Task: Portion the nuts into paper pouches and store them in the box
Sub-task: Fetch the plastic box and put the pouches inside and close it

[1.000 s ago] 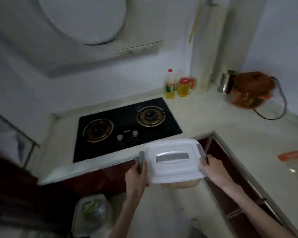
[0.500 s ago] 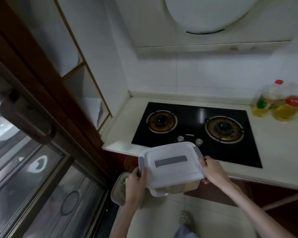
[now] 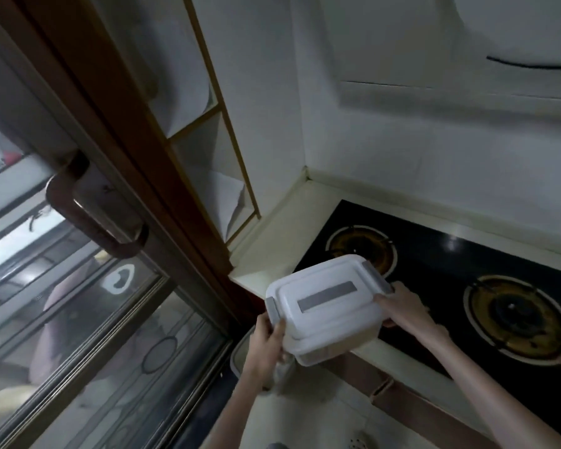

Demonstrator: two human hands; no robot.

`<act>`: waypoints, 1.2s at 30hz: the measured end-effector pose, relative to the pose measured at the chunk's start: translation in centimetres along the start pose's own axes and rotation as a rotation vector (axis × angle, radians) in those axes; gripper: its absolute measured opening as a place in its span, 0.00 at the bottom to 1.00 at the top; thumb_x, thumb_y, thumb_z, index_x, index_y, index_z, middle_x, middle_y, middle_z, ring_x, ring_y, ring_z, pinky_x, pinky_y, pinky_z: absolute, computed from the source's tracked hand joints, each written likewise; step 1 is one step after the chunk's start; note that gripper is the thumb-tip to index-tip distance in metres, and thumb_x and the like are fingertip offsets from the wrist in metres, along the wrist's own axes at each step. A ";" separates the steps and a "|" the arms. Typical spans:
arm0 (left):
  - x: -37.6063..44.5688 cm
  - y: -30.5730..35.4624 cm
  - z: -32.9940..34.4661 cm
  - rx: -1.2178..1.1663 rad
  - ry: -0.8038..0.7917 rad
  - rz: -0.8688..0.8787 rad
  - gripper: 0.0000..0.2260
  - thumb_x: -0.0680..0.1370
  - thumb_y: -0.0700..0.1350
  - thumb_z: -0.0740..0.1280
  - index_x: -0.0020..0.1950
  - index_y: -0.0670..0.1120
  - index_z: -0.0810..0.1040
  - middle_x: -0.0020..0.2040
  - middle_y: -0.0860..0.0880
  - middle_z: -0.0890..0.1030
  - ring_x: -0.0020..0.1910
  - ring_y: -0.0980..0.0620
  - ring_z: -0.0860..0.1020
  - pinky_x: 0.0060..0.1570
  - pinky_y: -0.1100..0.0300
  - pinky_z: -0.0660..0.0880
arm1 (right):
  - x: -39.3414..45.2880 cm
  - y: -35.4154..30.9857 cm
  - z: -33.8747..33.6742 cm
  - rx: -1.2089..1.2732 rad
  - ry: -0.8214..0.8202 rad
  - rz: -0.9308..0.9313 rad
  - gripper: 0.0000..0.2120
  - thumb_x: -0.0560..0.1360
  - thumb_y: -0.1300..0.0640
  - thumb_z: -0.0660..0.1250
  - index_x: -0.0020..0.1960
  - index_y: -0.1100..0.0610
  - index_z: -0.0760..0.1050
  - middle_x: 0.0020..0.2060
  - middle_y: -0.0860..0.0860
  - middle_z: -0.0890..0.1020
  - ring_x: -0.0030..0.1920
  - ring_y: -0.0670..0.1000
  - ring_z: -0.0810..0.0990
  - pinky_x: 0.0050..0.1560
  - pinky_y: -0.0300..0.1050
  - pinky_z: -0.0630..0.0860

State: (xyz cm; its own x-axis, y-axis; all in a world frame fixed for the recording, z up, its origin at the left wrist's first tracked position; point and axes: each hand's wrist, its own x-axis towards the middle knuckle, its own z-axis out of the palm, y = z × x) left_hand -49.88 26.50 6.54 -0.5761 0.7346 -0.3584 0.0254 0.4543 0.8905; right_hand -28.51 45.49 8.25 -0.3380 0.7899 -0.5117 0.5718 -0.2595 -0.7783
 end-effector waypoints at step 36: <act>28.8 1.7 -4.3 -0.148 -0.149 -0.255 0.12 0.81 0.48 0.64 0.55 0.39 0.70 0.47 0.45 0.78 0.32 0.52 0.82 0.29 0.59 0.78 | 25.5 -16.3 11.1 0.258 0.090 0.054 0.16 0.73 0.65 0.69 0.54 0.49 0.71 0.48 0.51 0.78 0.50 0.52 0.78 0.49 0.50 0.81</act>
State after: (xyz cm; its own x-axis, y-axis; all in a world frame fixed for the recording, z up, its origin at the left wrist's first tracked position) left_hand -69.89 46.25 -1.05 -0.4224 0.6771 -0.6025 -0.2300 0.5629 0.7939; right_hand -54.77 63.64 3.86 -0.2379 0.8145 -0.5292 0.3742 -0.4259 -0.8238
